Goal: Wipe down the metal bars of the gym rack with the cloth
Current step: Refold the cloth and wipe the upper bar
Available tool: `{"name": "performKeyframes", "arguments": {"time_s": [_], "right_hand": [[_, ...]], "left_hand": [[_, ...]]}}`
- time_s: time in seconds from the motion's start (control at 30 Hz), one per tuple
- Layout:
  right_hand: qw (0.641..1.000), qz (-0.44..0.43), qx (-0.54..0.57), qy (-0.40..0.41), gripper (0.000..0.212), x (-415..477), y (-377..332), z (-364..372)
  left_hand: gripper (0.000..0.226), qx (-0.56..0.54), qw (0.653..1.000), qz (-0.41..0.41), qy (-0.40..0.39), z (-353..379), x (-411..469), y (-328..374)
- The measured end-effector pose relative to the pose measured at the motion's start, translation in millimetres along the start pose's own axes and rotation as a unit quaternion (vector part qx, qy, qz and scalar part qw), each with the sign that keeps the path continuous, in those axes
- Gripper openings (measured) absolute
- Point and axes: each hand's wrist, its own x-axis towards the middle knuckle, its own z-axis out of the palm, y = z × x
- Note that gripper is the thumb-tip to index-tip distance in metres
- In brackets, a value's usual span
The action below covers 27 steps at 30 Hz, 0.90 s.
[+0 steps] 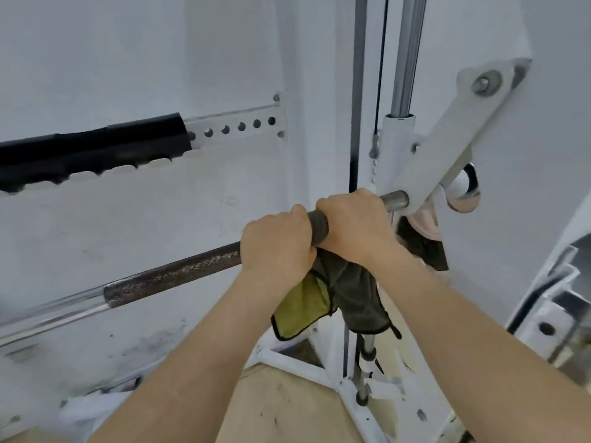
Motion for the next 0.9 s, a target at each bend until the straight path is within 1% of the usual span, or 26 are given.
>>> {"name": "performKeyframes", "arguments": {"time_s": [0.13,0.2,0.23,0.27,0.33,0.37,0.43,0.47,0.5,0.6,0.7,0.77,0.83,0.9], "right_hand": [[0.995,-0.010,0.004,0.094,0.035,1,0,13],[0.995,-0.012,0.018,0.102,0.032,-2,-1,17],[0.994,-0.001,0.031,0.107,0.030,-5,-3,17],[0.992,0.020,0.051,0.117,0.027,-6,-7,18],[0.984,0.079,0.094,0.132,0.019,-12,-20,18],[0.979,0.107,0.109,0.135,0.020,-17,-29,19],[0.973,0.141,0.134,0.122,0.045,-34,-52,21],[0.971,0.146,0.151,0.112,0.058,-43,-62,22],[0.969,0.142,0.172,0.104,0.067,-53,-71,22],[0.955,0.124,0.262,0.069,0.075,-72,-86,15],[0.919,0.113,0.377,-0.014,0.082,-91,-90,3],[0.884,0.121,0.442,-0.091,0.081,-111,-95,0],[0.841,0.158,0.492,-0.161,0.077,-132,-98,1],[0.800,0.207,0.527,-0.200,0.070,-148,-100,-2]], "left_hand": [[0.027,0.024,1.000,0.006,0.011,2,3,0],[0.021,0.030,0.999,0.016,0.040,4,-3,0],[0.017,0.033,0.997,0.029,0.056,7,-7,-1],[0.020,0.032,0.996,0.042,0.078,10,-12,-3],[0.041,0.003,0.990,0.068,0.126,18,-26,-12],[0.051,-0.026,0.986,0.076,0.145,20,-32,-16],[0.056,-0.068,0.981,0.079,0.164,21,-42,-25],[0.053,-0.087,0.979,0.076,0.169,18,-46,-29],[0.048,-0.107,0.978,0.071,0.166,15,-50,-32],[0.037,-0.161,0.976,0.047,0.140,0,-67,-35],[0.030,-0.253,0.963,0.008,0.095,-9,-92,-34],[0.028,-0.305,0.952,-0.001,0.025,-5,-108,-33],[0.026,-0.328,0.942,-0.001,-0.068,1,-121,-32],[0.024,-0.347,0.927,0.014,-0.138,1,-130,-31]]}}
